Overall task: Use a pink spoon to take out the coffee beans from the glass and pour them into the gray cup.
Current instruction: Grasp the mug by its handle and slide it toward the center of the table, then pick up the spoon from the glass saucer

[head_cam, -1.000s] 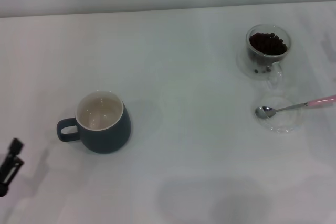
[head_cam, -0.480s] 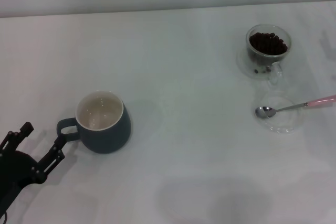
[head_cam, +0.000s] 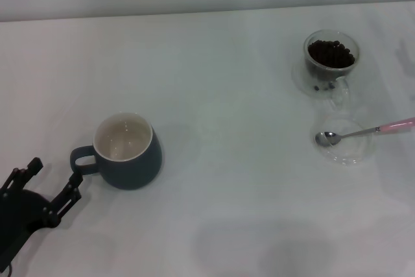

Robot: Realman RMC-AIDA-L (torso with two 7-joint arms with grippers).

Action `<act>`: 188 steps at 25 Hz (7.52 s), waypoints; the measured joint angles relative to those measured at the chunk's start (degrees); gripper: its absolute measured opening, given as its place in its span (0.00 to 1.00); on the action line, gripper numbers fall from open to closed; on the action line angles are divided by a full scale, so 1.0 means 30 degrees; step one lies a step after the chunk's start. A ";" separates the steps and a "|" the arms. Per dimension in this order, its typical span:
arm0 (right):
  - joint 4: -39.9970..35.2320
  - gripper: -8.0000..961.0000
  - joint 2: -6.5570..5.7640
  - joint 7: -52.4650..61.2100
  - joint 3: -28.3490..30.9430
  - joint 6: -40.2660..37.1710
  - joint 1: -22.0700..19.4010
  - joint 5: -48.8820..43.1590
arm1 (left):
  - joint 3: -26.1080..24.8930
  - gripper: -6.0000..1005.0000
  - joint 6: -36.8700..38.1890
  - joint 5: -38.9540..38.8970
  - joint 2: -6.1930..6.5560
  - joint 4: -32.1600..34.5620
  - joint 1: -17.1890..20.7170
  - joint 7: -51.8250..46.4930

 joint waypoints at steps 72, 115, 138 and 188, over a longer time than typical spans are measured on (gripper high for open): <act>-0.0054 0.88 -0.0017 0.0000 -0.0001 -0.0012 0.0139 0.0001 | 0.0915 0.12 0.7738 -0.0793 -0.0318 -0.5665 -0.4106 0.1069; 0.0106 0.88 0.0014 0.0015 0.0003 0.0495 -0.0114 0.0001 | 0.1951 0.55 0.8301 -0.1044 -0.0168 -0.5685 -0.3528 0.1072; 0.0132 0.87 0.0032 0.2475 0.0000 0.2108 -0.1157 0.0001 | -0.0110 0.81 0.1603 -0.1578 -0.0054 -0.4463 0.0429 0.1109; 0.0262 0.86 -0.0217 1.8939 -0.6445 0.4964 -0.6252 -0.3490 | -0.1658 0.81 0.1662 -1.0336 -0.0055 -0.1578 -0.2386 0.0963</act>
